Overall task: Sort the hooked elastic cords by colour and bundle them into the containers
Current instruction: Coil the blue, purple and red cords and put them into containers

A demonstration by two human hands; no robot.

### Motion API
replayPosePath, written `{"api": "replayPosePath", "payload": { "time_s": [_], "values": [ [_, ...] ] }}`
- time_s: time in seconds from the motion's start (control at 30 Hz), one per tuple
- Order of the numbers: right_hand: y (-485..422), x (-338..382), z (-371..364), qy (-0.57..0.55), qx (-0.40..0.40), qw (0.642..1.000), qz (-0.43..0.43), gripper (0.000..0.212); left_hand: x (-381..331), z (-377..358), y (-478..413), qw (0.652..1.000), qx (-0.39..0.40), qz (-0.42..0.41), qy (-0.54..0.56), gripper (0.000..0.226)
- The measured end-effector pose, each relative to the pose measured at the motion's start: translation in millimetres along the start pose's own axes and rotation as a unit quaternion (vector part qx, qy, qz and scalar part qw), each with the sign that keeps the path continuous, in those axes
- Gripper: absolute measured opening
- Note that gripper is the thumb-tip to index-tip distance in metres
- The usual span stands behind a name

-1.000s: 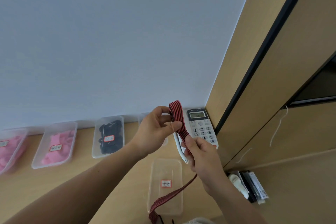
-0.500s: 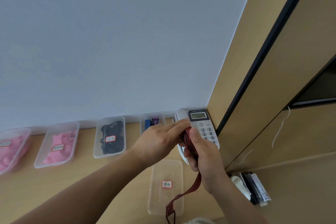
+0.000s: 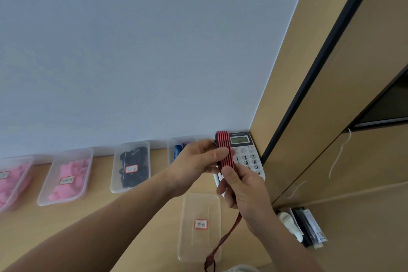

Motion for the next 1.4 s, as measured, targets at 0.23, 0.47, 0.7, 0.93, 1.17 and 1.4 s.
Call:
{"api": "replayPosePath", "payload": {
  "time_s": [0.23,0.47,0.7,0.93,1.17,1.4],
  "values": [
    [-0.4,-7.4,-1.1,0.029,-0.008,0.999,-0.025,0.021,-10.6,6.3,-2.4,0.992,-0.089,-0.057,0.068,0.05],
    [-2.4,-10.0,1.8,0.032,-0.045,0.998,-0.027,0.027,-7.9,10.2,-6.8,0.986,-0.104,-0.05,0.118,0.055],
    [-1.8,-7.0,-4.3,0.027,-0.025,0.999,-0.035,0.028,-1.8,7.1,-10.4,0.981,-0.065,-0.017,0.184,0.042],
    [-2.1,-3.8,-1.6,-0.019,-0.058,0.998,-0.034,0.036,-2.8,15.0,-8.9,0.994,-0.051,-0.066,0.075,0.035],
    [-1.4,1.2,-1.5,-0.027,-0.071,0.997,-0.029,0.058,-7.9,13.4,3.2,0.891,-0.088,-0.263,-0.358,0.038],
    [1.0,0.9,-1.7,-0.015,-0.064,0.997,-0.04,0.066,-11.1,5.1,10.7,0.752,-0.147,-0.434,-0.473,0.04]
  ]
}}
Point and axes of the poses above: each hand's wrist, its own y-axis away from the middle knuckle, its own z-axis out of the back of the hand, x = y × z, the point moved 5 cm from there along -y, towards the middle knuckle, and after that the axes turned 7 degrees about z, right-handed, at the moved point
